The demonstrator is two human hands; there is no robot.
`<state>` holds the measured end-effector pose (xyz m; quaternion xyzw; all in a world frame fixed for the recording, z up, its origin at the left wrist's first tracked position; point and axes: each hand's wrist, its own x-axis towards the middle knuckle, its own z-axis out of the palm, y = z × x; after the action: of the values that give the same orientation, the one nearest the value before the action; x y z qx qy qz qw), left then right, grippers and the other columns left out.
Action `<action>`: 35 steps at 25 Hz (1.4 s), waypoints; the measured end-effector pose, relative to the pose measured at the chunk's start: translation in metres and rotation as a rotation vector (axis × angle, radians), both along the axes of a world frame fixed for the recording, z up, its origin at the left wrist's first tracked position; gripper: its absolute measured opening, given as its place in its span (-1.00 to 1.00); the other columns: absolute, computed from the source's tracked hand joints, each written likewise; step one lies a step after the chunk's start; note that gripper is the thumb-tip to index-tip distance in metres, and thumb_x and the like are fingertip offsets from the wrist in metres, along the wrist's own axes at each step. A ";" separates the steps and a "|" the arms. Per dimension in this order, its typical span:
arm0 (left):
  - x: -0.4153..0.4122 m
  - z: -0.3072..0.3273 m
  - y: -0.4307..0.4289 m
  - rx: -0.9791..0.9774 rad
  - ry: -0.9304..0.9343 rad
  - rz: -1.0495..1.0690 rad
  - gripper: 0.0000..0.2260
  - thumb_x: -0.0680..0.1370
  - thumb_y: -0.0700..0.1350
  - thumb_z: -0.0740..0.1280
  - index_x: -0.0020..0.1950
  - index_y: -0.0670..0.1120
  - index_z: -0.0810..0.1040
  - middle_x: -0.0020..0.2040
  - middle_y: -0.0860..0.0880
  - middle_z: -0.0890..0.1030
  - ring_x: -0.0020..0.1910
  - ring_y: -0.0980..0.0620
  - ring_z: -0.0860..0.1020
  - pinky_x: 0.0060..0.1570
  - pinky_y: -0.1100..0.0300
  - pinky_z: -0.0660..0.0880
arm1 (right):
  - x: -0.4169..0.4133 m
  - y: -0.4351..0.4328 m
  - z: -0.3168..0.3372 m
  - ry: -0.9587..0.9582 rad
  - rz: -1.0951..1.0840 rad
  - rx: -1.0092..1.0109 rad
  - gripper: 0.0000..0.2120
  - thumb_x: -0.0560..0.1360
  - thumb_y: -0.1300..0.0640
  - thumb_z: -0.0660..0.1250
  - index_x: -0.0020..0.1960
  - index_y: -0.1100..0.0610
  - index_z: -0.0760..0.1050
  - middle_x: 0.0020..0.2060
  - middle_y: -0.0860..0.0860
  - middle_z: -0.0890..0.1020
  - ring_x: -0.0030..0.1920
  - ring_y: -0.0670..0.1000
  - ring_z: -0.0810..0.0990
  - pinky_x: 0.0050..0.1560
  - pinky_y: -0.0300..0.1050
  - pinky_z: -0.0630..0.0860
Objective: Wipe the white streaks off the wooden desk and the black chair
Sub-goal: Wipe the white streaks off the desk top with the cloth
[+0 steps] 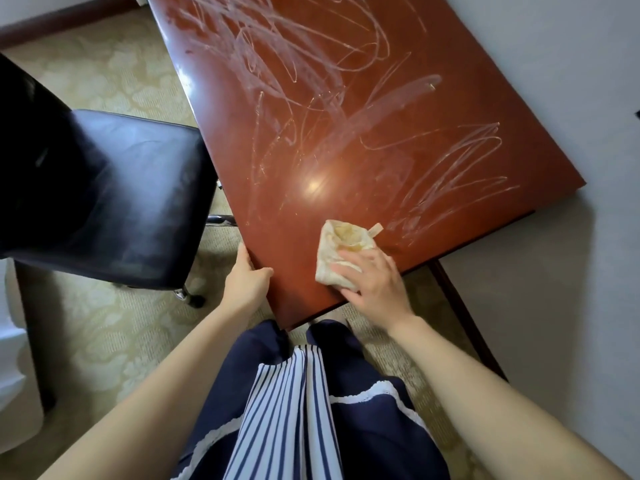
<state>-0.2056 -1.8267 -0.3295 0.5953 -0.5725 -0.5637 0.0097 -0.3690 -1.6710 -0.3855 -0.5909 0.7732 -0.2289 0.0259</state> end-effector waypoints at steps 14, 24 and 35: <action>0.015 0.010 0.008 0.118 0.121 0.210 -0.54 0.56 -0.32 0.16 0.38 0.09 0.42 0.21 0.14 0.54 0.16 0.05 0.50 0.07 0.15 0.36 | -0.010 -0.039 0.015 -0.075 -0.678 -0.018 -0.78 0.40 -0.03 0.40 -0.07 0.10 0.59 -0.09 0.07 0.57 -0.03 0.15 0.48 -0.14 -0.03 0.42; 0.025 0.008 0.015 0.170 0.105 0.260 -0.61 0.59 -0.28 0.14 0.36 0.02 0.46 0.23 0.08 0.53 0.12 0.03 0.50 0.21 0.06 0.39 | -0.011 0.013 0.004 -0.005 0.623 0.037 -0.73 0.45 -0.07 0.25 0.01 0.06 0.59 -0.07 0.06 0.56 -0.01 0.03 0.42 -0.16 -0.07 0.46; 0.055 0.014 0.017 0.253 0.087 0.257 -0.76 0.63 -0.16 0.16 0.22 -0.01 0.55 0.13 0.03 0.64 0.10 -0.01 0.58 0.29 0.02 0.38 | 0.032 -0.139 0.021 -0.194 -0.057 0.238 -0.72 0.45 -0.03 0.36 0.08 0.09 0.52 0.13 0.07 0.51 0.18 0.15 0.41 0.04 0.11 0.47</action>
<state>-0.1501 -1.8099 -0.3157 0.6352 -0.4151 -0.6506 0.0312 -0.3371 -1.8104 -0.3641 -0.5368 0.8051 -0.1922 0.1637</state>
